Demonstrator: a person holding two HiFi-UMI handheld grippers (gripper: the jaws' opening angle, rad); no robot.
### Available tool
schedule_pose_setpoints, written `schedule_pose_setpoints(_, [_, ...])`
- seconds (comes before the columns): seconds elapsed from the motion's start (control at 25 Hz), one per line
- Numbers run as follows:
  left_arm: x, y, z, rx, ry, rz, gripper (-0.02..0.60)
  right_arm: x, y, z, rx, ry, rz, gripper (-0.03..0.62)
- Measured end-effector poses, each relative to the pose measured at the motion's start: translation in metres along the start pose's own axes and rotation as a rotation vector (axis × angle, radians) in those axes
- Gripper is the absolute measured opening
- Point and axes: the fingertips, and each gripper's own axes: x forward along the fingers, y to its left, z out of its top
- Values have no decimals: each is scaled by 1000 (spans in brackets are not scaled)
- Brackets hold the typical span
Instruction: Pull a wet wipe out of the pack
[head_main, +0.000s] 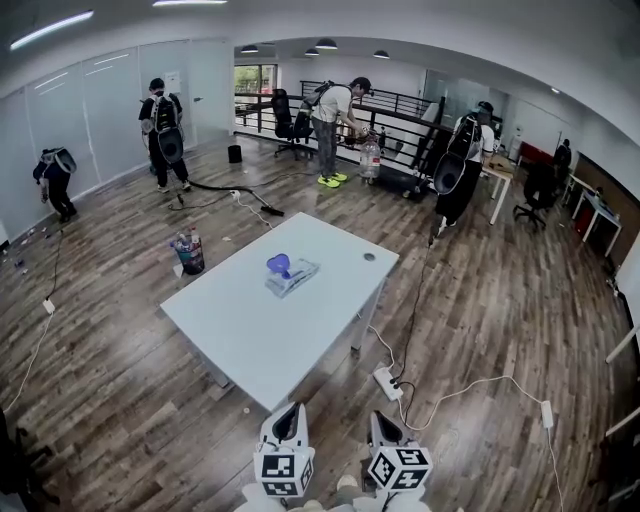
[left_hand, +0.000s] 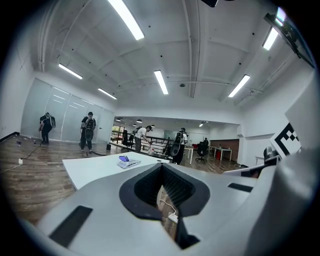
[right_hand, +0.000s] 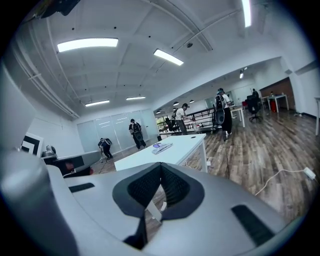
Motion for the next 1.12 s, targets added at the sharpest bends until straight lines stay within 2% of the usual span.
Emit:
schedule_pose_setpoints(0.36, [18, 7, 1, 16, -10, 14, 8, 22, -11, 4, 20, -3, -2, 9])
schedule_pose_setpoints(0.84, [47, 31, -4, 34, 5, 95, 8, 75, -15, 15, 28, 6, 71, 9])
schedule_pose_setpoints(1.12, [84, 35, -3, 38, 10, 117, 8, 108, -34, 25, 32, 24, 86, 9])
